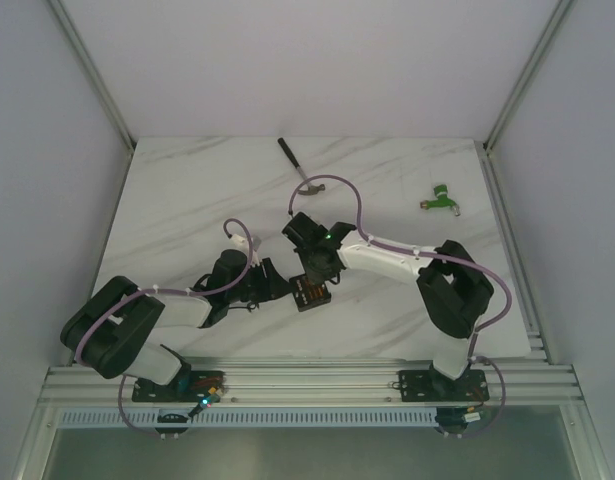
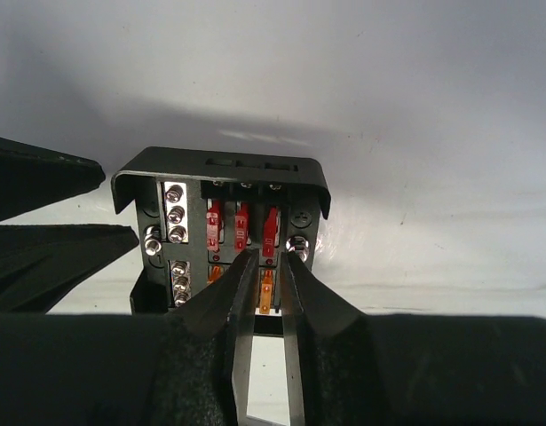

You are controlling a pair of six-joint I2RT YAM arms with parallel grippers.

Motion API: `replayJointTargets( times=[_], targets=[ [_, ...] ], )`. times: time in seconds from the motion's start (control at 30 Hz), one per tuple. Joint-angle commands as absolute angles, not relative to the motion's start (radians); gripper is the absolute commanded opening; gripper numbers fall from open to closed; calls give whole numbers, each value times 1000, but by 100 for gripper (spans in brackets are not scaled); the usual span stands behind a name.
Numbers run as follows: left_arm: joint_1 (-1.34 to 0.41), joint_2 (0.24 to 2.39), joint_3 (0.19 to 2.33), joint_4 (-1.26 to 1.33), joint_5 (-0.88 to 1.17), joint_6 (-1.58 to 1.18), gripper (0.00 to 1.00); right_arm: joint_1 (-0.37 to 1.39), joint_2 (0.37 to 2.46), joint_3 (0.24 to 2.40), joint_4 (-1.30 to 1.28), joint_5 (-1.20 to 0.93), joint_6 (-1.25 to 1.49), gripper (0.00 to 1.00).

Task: Snap on the fuse box
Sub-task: Install the fuse at the fuse box base.

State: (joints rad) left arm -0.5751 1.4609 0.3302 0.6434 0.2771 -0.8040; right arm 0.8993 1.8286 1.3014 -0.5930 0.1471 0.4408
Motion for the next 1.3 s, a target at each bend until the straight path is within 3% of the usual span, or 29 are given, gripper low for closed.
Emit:
replayJointTargets(
  times=[0.0, 0.57, 0.87, 1.27],
  targets=[
    [-573, 1465, 346, 653, 289, -801, 52, 893, 1782, 1291, -575, 160, 457, 24],
    [-574, 1464, 347, 652, 295, -800, 52, 879, 1868, 1301, -546, 150, 463, 13],
    [-574, 1464, 348, 651, 296, -800, 51, 878, 1915, 1291, -584, 138, 475, 0],
    [-573, 1467, 348, 650, 298, -797, 51, 808, 2031, 1167, -618, 119, 445, 0]
  ],
)
